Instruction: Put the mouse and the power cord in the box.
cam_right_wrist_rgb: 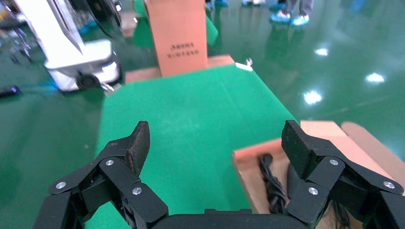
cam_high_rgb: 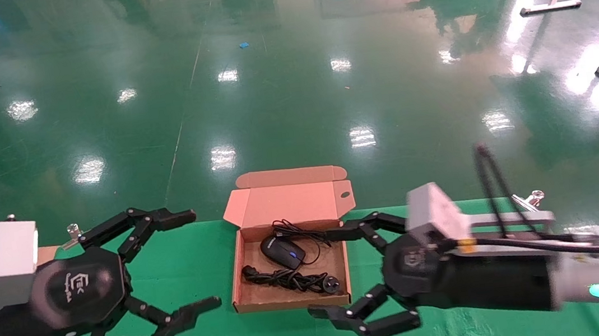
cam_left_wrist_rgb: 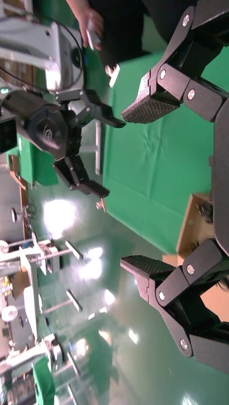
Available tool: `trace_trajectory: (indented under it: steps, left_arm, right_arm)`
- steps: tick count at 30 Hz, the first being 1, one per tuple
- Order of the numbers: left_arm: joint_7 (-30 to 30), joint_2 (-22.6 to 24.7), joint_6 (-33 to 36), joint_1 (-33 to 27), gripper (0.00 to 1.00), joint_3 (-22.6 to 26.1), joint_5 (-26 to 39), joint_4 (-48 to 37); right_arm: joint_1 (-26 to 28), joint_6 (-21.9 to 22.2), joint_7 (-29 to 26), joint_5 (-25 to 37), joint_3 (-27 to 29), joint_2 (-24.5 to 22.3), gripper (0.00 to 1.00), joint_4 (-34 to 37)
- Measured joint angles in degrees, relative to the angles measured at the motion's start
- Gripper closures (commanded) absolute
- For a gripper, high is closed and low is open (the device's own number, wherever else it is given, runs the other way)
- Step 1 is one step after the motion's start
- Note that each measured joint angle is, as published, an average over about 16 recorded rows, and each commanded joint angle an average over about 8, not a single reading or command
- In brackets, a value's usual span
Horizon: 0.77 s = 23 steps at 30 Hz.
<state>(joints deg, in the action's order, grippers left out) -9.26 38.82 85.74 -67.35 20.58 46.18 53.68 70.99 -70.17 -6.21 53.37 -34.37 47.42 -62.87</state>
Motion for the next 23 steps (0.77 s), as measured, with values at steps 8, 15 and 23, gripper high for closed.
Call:
trace_trajectory:
  steps: [8, 15, 23]
  left_arm:
    - [9.4, -1.8, 0.0, 2.7, 0.00, -2.2, -2.0, 9.4]
    - [16.7, -3.2, 0.0, 4.9, 0.00, -3.8, -3.6, 16.8]
    - [20.5, -3.9, 0.0, 6.1, 0.00, -4.7, -4.5, 20.9]
  right_arm:
    - [-4.4, -7.3, -2.1, -5.4, 8.6, -5.8, 0.00, -5.0]
    - [-7.9, -13.1, -3.8, -9.7, 15.5, -10.4, 0.00, -9.0]
    - [-9.9, -16.3, -4.6, -12.1, 19.2, -13.0, 0.00, -11.2]
